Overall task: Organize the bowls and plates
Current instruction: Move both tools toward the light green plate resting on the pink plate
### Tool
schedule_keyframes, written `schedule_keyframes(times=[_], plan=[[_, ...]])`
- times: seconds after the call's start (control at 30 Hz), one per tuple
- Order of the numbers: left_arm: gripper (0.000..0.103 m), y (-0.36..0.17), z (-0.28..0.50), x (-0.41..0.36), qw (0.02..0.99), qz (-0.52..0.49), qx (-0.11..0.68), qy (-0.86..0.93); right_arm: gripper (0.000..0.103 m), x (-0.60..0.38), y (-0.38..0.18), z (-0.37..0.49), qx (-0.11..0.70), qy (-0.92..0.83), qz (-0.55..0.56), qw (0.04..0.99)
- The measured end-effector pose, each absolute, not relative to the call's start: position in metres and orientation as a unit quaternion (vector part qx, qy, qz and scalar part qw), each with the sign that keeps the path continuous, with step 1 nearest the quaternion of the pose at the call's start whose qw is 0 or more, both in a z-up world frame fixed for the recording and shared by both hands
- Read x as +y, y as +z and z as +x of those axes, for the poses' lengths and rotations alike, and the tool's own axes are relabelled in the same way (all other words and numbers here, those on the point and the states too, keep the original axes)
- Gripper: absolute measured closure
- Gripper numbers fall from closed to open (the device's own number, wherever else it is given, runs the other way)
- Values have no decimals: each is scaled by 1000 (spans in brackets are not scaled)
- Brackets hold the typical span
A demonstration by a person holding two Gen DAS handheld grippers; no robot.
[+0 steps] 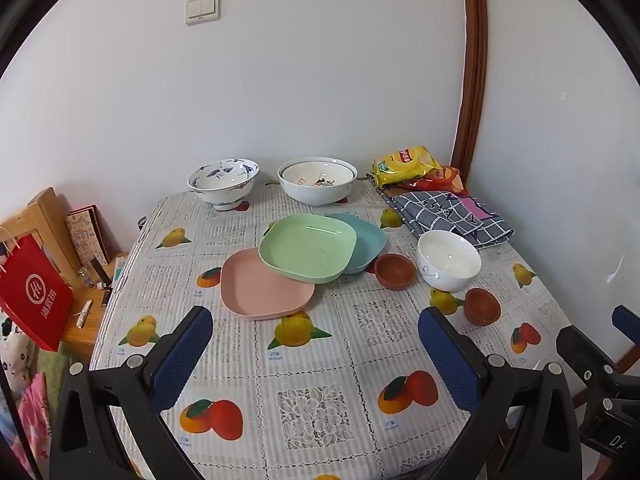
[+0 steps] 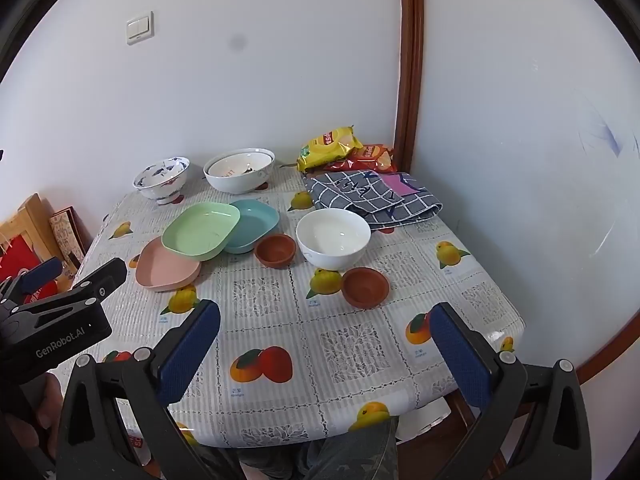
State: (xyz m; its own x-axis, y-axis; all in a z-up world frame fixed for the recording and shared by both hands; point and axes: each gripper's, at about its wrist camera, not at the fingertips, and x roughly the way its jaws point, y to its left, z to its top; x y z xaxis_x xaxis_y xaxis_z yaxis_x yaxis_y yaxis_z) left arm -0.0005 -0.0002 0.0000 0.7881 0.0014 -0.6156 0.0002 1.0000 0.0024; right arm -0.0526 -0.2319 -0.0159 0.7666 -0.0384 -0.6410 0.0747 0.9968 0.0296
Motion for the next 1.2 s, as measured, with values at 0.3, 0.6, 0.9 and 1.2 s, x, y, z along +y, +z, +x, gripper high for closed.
schedule_keyframes(times=[0.3,0.6,0.9,1.2], plan=[[0,3,-4,0,947,-3,321,-1,0,-231,-12,-51,337,-24,28,941],[0,4,0,6,948,-8,319,-1,0,-226,-15,-46,340,-31,23,940],[0,3,12,15,946,-20,322,-2,0,-227,-19,-35,337,-30,26,941],[0,3,31,19,946,-22,324,5,0,-221,-16,-14,341,-14,18,940]])
